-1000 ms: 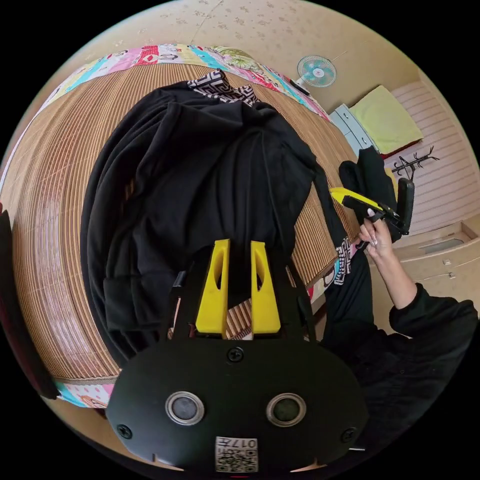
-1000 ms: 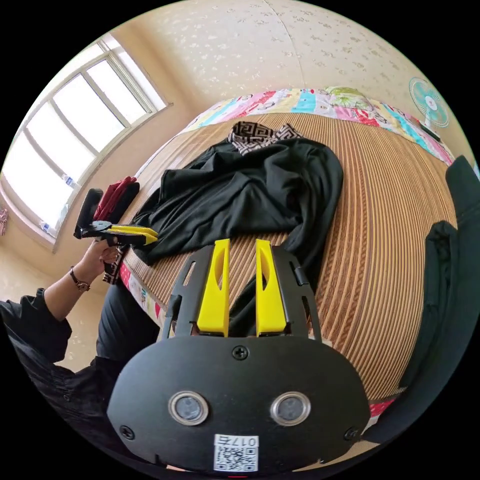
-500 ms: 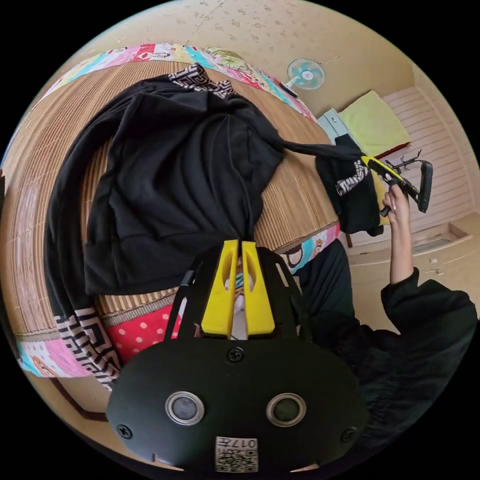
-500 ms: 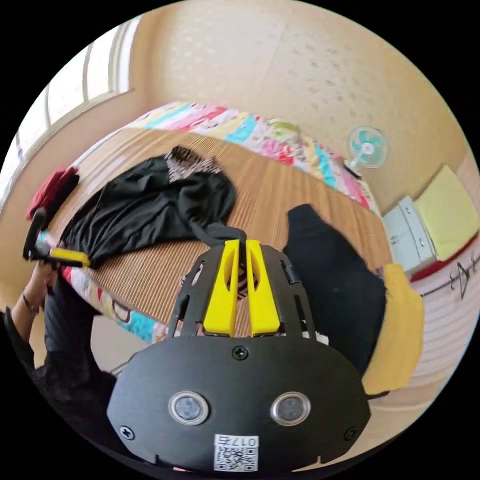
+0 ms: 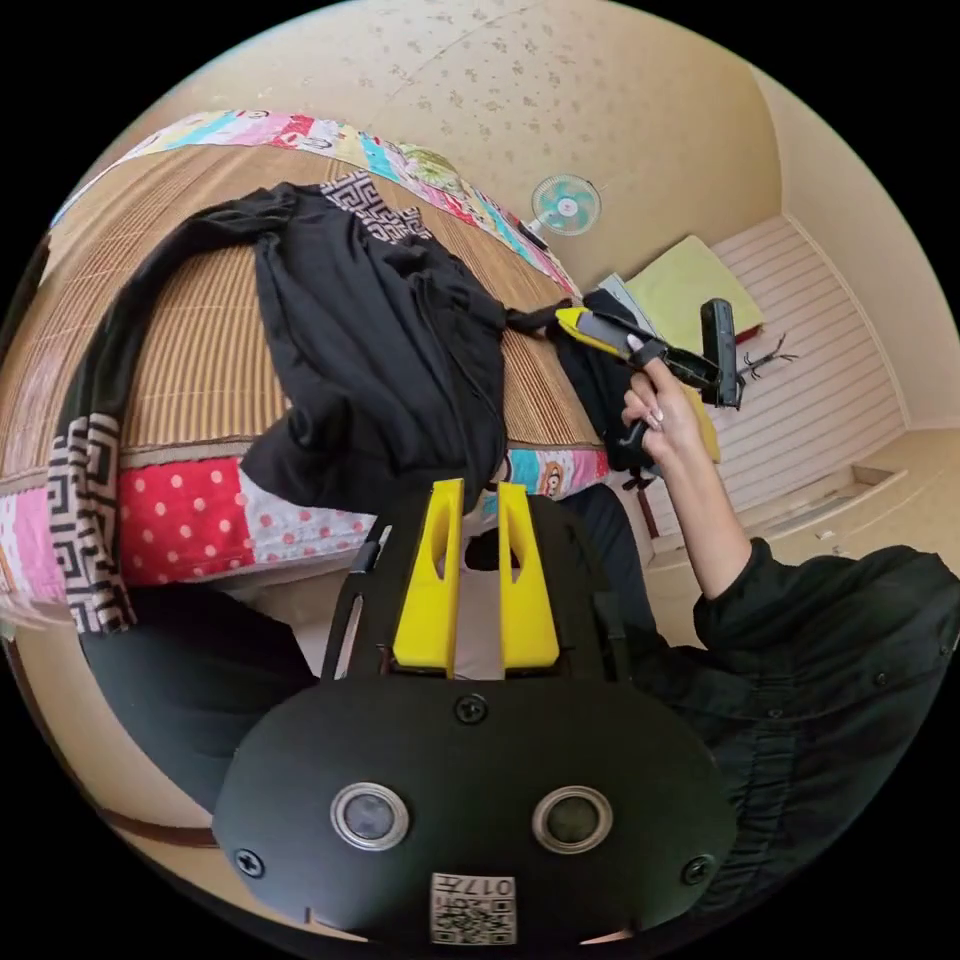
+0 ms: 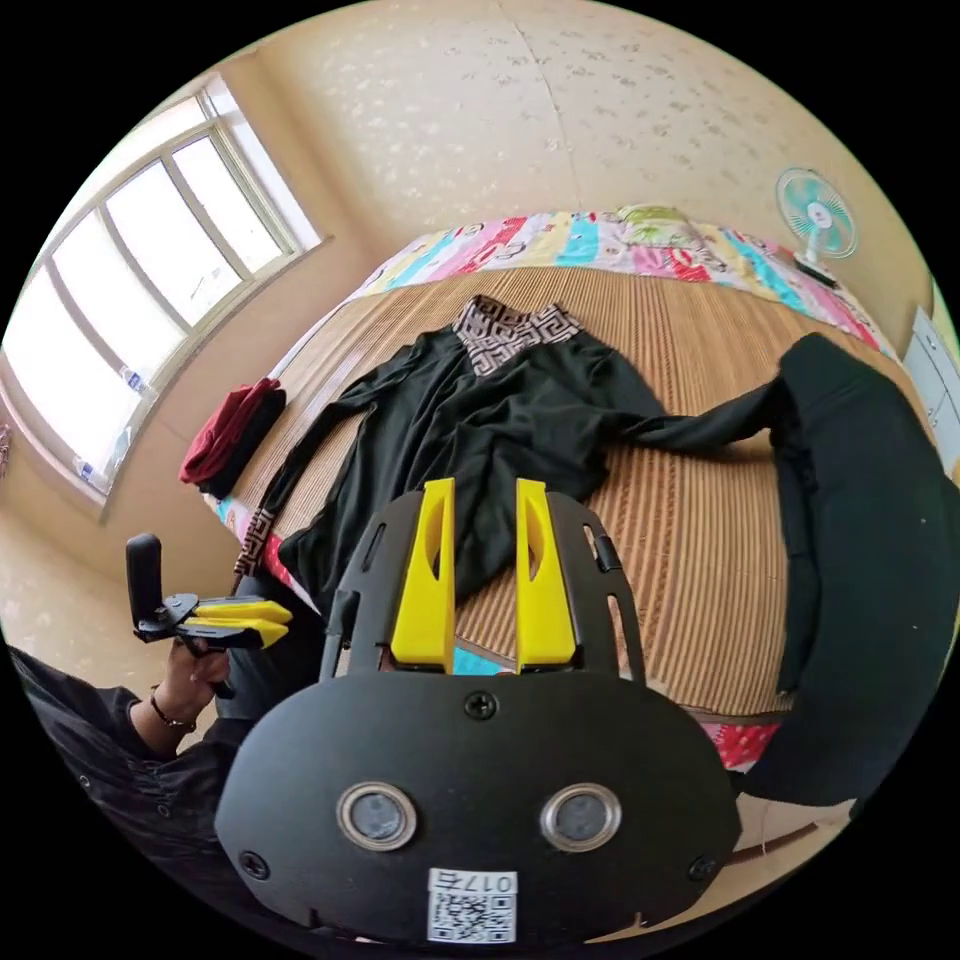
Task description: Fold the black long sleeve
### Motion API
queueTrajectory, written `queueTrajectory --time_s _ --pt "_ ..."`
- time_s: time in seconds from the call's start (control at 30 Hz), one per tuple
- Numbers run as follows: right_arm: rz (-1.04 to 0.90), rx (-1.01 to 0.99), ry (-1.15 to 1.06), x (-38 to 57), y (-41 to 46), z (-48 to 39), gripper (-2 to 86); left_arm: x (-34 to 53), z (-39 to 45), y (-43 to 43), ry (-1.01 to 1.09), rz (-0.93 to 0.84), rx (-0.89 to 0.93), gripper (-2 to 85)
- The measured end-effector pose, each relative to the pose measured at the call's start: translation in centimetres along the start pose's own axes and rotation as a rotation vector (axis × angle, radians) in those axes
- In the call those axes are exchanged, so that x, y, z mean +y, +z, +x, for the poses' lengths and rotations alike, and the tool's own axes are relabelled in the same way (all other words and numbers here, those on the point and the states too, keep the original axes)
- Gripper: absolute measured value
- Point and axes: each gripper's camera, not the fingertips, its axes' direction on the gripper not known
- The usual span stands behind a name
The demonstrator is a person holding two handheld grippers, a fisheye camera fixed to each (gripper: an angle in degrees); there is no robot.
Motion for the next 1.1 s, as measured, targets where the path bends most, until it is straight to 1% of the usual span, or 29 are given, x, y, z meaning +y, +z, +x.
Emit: queueTrajectory --time_s 0.07,0.13,0.23,0.3,0.33,0.4,0.43,0.5,0.57,0.6,0.67,0.73,0.8,0.83,0.9,0.93,0.97,1.0,1.07,1.1 --pt "-0.044 -0.019 0.001 -2.0 2.8 -0.6 10.8 -0.1 -2.3 -2.4 -0.081 0.081 -0.086 9.6" --pt "-0.048 -0.025 0.02 -4.0 3.9 -0.4 11.5 -0.5 -3.6 -3.3 -0.104 0.09 -0.111 12.1" --pt "-0.06 -0.007 0.068 -7.1 5.5 1.1 12.1 -0.8 -4.7 -3.5 -0.07 0.078 -0.137 13.7" --pt "-0.137 0.032 0.081 -8.3 7.3 2.4 11.5 -1.0 -5.2 -3.0 -0.036 0.041 -0.143 13.4" --pt "-0.214 0.043 0.076 -8.6 8.7 3.2 10.2 -1.1 -5.5 -2.3 -0.01 -0.005 -0.144 12.0" --pt "-0.202 0.064 0.064 -8.3 7.6 4.0 7.4 -1.3 -5.9 -1.6 0.029 -0.074 -0.144 7.9" --pt "-0.166 0.021 0.056 -7.8 5.4 4.6 5.7 -1.2 -6.1 -1.8 0.049 -0.094 -0.135 4.6" --pt "-0.052 -0.064 0.042 -6.1 0.7 5.6 4.4 -0.9 -6.6 -3.3 0.057 -0.069 -0.058 4.2" --pt "0.077 -0.163 0.024 -2.2 -6.4 7.6 3.3 -0.5 -8.3 -5.9 0.041 -0.03 0.14 4.0" --pt "0.112 -0.19 0.02 -0.8 -8.2 8.2 3.1 -0.3 -8.9 -6.5 0.033 -0.021 0.194 4.0" --pt "0.258 -0.306 0.02 5.5 -15.1 11.3 2.5 0.5 -11.0 -9.1 0.001 0.022 0.364 3.9" --pt "0.343 -0.392 0.018 10.9 -19.0 13.8 2.2 1.4 -12.3 -10.8 -0.017 0.061 0.431 3.9" --pt "0.368 -0.455 -0.006 16.0 -21.2 15.7 1.9 2.3 -13.6 -11.6 -0.069 0.069 0.437 3.9" --pt "0.321 -0.434 0.02 18.8 -21.5 17.0 1.8 3.0 -14.4 -11.8 -0.117 0.058 0.397 3.8" --pt "0.172 -0.288 0.124 22.4 -20.6 18.5 1.7 3.9 -15.4 -11.4 -0.197 0.008 0.303 3.8" --pt "0.044 -0.197 0.177 24.0 -19.4 19.2 1.6 4.4 -15.6 -10.7 -0.238 -0.041 0.261 3.9" --pt "-0.055 -0.132 0.185 25.0 -18.6 19.2 1.6 4.8 -15.6 -9.9 -0.262 -0.077 0.235 4.0" --pt "-0.082 -0.097 0.184 25.4 -18.4 19.0 1.5 5.0 -15.5 -9.6 -0.272 -0.09 0.222 4.0" --pt "-0.1 0.052 0.186 25.4 -18.5 18.0 1.3 5.5 -14.9 -8.7 -0.317 -0.12 0.134 4.8" --pt "-0.095 0.07 0.171 25.0 -18.7 17.7 1.3 5.6 -14.8 -8.8 -0.333 -0.113 0.103 5.1"
